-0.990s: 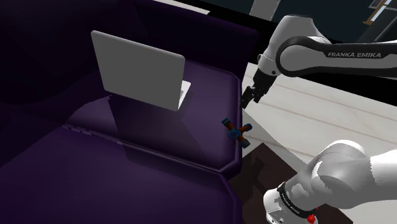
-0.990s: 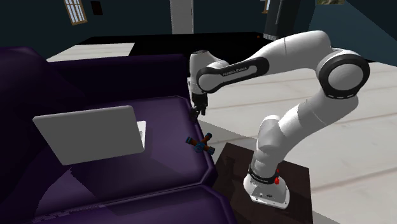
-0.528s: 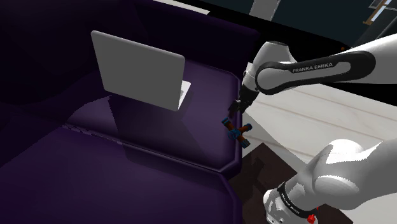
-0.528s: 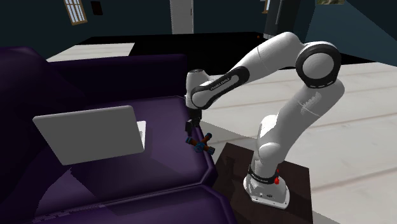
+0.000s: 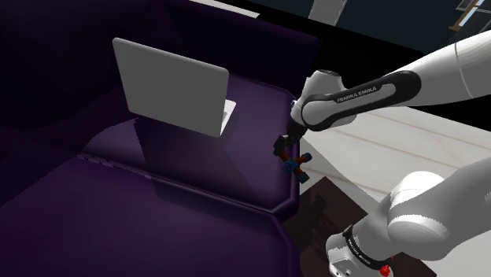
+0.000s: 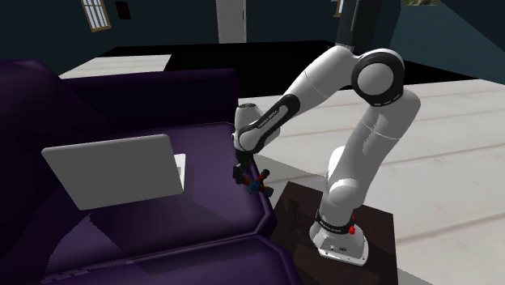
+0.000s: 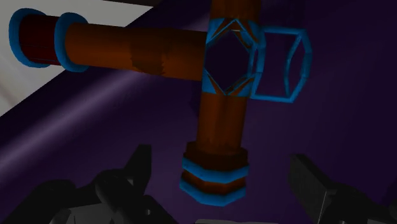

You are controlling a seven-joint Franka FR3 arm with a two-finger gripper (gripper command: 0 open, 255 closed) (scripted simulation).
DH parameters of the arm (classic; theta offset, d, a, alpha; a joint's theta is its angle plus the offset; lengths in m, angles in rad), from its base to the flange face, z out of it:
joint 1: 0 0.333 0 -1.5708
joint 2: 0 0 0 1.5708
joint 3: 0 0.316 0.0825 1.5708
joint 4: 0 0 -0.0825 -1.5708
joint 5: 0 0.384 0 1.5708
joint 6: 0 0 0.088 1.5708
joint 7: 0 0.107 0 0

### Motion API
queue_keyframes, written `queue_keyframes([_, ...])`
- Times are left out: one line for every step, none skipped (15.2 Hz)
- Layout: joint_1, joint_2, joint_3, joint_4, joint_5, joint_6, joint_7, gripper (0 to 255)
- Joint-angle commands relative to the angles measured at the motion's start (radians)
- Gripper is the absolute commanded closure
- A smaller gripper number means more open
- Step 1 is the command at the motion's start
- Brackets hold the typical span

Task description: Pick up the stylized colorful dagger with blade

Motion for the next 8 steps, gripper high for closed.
queue_keyframes([0.004, 0.029, -0.006, -0.008, 0.01, 0.037, -0.013, 0])
queue_keyframes([0.005, 0.037, -0.007, -0.01, 0.014, 0.047, -0.016, 0])
queue_keyframes([0.005, 0.037, -0.007, -0.01, 0.014, 0.047, -0.016, 0])
queue_keyframes([0.003, 0.035, -0.009, -0.011, 0.012, 0.046, -0.019, 255])
queue_keyframes([0.003, 0.035, -0.009, -0.012, 0.012, 0.046, -0.019, 255])
queue_keyframes([0.003, 0.035, -0.009, -0.011, 0.012, 0.046, -0.019, 255])
queue_keyframes([0.003, 0.035, -0.009, -0.011, 0.012, 0.046, -0.019, 255])
queue_keyframes([0.003, 0.035, -0.009, -0.011, 0.012, 0.045, -0.019, 255])
